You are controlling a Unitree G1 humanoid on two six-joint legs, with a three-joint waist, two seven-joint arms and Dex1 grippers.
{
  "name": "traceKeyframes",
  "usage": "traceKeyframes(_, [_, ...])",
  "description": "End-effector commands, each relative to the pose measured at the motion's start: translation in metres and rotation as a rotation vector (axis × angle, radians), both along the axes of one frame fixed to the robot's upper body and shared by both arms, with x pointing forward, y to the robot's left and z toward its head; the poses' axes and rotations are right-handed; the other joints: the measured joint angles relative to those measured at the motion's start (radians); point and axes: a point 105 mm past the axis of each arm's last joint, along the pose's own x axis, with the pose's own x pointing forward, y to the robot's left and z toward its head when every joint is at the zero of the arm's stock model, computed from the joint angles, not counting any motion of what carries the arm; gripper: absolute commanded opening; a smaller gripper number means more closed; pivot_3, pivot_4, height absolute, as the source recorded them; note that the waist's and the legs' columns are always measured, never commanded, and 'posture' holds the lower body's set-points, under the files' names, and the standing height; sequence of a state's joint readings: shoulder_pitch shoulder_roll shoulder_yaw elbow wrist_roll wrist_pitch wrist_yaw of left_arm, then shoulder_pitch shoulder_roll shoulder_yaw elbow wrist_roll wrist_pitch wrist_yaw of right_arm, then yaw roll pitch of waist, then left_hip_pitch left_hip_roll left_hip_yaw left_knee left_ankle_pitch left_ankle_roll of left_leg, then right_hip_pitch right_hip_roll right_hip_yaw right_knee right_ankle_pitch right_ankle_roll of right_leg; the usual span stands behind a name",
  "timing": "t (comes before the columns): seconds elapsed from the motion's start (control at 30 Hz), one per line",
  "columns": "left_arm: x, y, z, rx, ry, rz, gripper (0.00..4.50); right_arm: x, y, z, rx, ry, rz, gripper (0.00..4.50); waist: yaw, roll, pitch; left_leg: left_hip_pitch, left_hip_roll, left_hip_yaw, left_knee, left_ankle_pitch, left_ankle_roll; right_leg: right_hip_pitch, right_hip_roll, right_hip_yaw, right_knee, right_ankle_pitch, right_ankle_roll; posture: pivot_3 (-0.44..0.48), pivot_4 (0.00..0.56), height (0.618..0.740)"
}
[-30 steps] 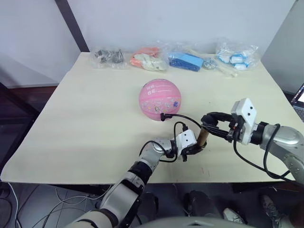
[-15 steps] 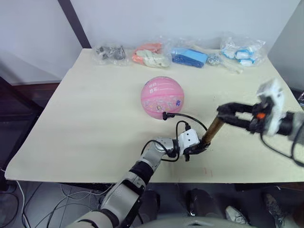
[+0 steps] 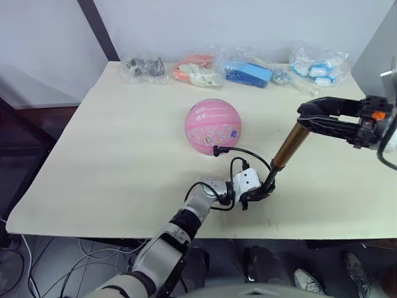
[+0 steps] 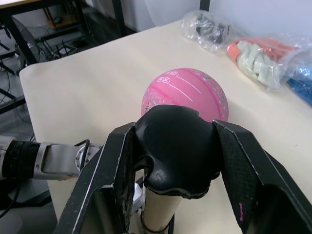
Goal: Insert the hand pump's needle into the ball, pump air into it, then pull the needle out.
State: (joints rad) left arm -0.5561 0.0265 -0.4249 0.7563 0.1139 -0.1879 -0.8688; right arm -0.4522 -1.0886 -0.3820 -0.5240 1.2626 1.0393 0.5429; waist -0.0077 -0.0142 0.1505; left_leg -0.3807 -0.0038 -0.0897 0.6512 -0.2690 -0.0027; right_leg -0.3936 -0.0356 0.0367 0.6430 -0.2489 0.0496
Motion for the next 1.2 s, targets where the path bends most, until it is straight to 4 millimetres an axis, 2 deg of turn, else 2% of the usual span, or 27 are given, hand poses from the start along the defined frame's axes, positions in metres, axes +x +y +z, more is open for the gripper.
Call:
traceKeyframes(0.03, [-0.008,0.017,-0.032,0.101,0.086,0.031,1.08,0.003,-0.001,-0.061,-0.127,0.121,-0.036,1.91,-0.001,-0.005,-0.003,0.0,0.0,0.0,0.0,0.0,0.0,0.0,0.0,0.0,0.0,0.0,0.0,0.0,0.15,0.74])
traceKeyframes(0.17, [-0.007,0.018,-0.032,0.103,0.085,0.034,1.08,0.004,0.008,-0.122,-0.116,0.246,-0.028,1.91,-0.006,-0.012,-0.009,0.007,0.001,0.0,0.0,0.0,0.0,0.007,0.001,0.0,0.0,-0.002,0.004,0.0,0.15,0.74])
traceKeyframes(0.27, [-0.007,0.018,-0.032,0.103,0.085,0.036,1.08,0.003,0.015,-0.152,-0.103,0.31,-0.021,1.91,-0.008,-0.016,-0.012,0.019,0.003,0.001,-0.002,0.0,0.0,0.017,0.001,0.0,-0.001,-0.003,0.004,0.0,0.15,0.74])
traceKeyframes(0.37, [-0.007,0.018,-0.031,0.101,0.084,0.036,1.08,0.001,0.019,-0.171,-0.116,0.341,-0.01,1.91,-0.009,-0.015,-0.015,0.02,0.006,0.001,-0.002,0.0,0.0,0.017,0.003,-0.001,-0.001,-0.005,0.002,0.0,0.15,0.74])
traceKeyframes(0.43, [-0.007,0.018,-0.031,0.099,0.084,0.036,1.08,-0.001,0.021,-0.191,-0.127,0.386,-0.009,1.91,-0.008,-0.015,-0.016,0.02,0.006,0.001,-0.003,0.0,0.0,0.017,0.004,-0.001,-0.001,-0.004,0.004,0.0,0.15,0.74])
traceKeyframes(0.5, [-0.007,0.018,-0.03,0.099,0.084,0.037,1.08,-0.002,0.024,-0.196,-0.122,0.396,-0.004,1.91,-0.009,-0.016,-0.019,0.02,0.006,0.0,-0.004,0.0,0.0,0.017,0.005,-0.001,-0.001,-0.004,0.003,0.0,0.15,0.74])
traceKeyframes(0.67, [-0.008,0.02,-0.031,0.099,0.086,0.041,1.08,0.005,0.017,-0.167,-0.112,0.308,-0.011,1.91,-0.009,-0.016,-0.019,0.021,0.006,0.0,-0.004,0.0,0.0,0.017,0.005,-0.001,-0.001,-0.004,0.003,0.0,0.15,0.74])
traceKeyframes(0.77, [-0.009,0.02,-0.032,0.101,0.089,0.042,1.08,0.011,0.012,-0.121,-0.047,0.212,-0.011,1.91,-0.008,-0.014,-0.016,0.02,0.006,0.0,-0.004,0.0,0.0,0.017,0.004,-0.001,-0.001,-0.004,0.003,0.0,0.15,0.74])
traceKeyframes(0.93, [-0.011,0.019,-0.033,0.1,0.092,0.04,1.08,0.009,0.008,-0.049,0.027,0.07,0.011,1.91,-0.004,0.0,-0.001,0.012,0.004,0.0,-0.003,0.0,0.0,0.011,0.002,-0.001,-0.002,-0.002,0.001,0.0,0.15,0.74])
traceKeyframes(1.1, [-0.011,0.018,-0.033,0.098,0.094,0.037,1.08,0.004,0.004,0.001,0.065,-0.024,0.013,1.91,-0.002,0.0,-0.001,-0.001,0.001,-0.001,-0.001,0.0,0.0,-0.001,0.001,-0.001,0.0,0.0,-0.001,0.0,0.15,0.74])
traceKeyframes(1.2, [-0.012,0.018,-0.034,0.098,0.095,0.035,1.08,0.001,0.001,0.025,0.084,-0.069,0.006,1.91,-0.002,0.0,0.0,-0.001,0.0,0.0,-0.001,0.0,0.0,-0.002,0.0,0.0,0.0,0.0,-0.001,0.0,0.15,0.74])
